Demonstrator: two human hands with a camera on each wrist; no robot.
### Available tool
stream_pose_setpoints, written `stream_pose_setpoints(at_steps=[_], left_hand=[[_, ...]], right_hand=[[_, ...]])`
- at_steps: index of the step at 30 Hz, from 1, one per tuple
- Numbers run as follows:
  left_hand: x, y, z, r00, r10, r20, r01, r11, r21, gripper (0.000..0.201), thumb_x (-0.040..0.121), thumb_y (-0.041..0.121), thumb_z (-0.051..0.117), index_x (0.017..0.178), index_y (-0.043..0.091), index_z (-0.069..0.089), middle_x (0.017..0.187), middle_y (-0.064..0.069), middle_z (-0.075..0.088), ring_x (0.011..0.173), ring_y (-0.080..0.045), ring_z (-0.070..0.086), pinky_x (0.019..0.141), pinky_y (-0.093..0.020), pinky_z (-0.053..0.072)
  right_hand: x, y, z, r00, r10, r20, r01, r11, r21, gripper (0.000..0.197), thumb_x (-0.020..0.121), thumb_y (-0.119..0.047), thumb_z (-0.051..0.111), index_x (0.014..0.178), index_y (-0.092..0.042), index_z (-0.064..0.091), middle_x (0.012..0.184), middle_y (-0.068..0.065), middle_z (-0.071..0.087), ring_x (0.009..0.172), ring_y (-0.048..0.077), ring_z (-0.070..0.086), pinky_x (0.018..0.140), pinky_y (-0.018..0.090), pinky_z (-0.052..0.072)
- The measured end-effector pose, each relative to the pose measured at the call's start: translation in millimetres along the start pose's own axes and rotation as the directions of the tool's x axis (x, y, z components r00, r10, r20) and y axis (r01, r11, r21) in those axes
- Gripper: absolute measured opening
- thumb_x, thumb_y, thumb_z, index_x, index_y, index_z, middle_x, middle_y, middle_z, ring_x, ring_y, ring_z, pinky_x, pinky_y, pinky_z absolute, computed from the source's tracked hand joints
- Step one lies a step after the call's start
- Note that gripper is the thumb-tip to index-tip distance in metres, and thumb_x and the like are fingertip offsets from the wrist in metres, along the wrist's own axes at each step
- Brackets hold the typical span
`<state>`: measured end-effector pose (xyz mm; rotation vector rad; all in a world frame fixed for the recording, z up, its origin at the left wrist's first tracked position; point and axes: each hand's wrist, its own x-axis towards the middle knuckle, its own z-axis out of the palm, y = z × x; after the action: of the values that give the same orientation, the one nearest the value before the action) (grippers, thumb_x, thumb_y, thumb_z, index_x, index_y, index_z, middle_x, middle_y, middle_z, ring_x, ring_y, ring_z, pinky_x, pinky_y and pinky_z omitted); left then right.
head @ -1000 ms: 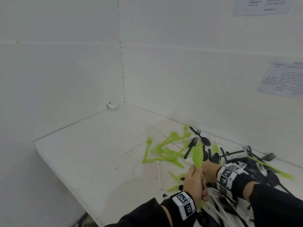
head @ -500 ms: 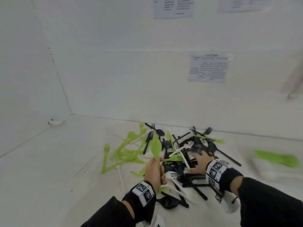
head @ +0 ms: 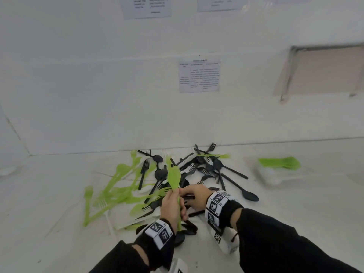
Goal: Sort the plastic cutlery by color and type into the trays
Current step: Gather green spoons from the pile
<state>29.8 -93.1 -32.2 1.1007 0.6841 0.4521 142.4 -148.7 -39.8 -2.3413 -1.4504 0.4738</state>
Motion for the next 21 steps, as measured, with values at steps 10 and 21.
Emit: stream_pose_setpoints(at_steps=[10, 21], left_hand=[[3, -19, 44, 0.994, -0.102, 0.034, 0.1, 0.994, 0.049, 0.02, 0.096, 0.016, 0.033, 0.092, 0.012, 0.051, 0.06, 0.001, 0.034, 0.033, -0.009, 0.027, 0.037, -0.014, 0.023], [0, -48, 173, 0.984, 0.12, 0.135, -0.143, 0.975, 0.17, 0.02, 0.098, 0.012, 0.036, 0.1, 0.021, 0.054, 0.072, -0.006, 0.051, 0.044, -0.009, 0.042, 0.043, -0.024, 0.037]], right_hand=[[-40, 73, -44, 0.967, 0.247, 0.07, -0.221, 0.941, -0.257, 0.026, 0.091, -0.023, 0.054, 0.114, -0.024, 0.064, 0.124, 0.002, 0.051, 0.117, 0.019, 0.049, 0.101, 0.027, 0.038], [-86, 89, -102, 0.953, 0.213, -0.217, -0.178, 0.969, 0.17, 0.032, 0.093, -0.031, 0.052, 0.066, -0.014, 0.052, 0.066, 0.0, 0.055, 0.068, 0.016, 0.05, 0.059, 0.022, 0.033]])
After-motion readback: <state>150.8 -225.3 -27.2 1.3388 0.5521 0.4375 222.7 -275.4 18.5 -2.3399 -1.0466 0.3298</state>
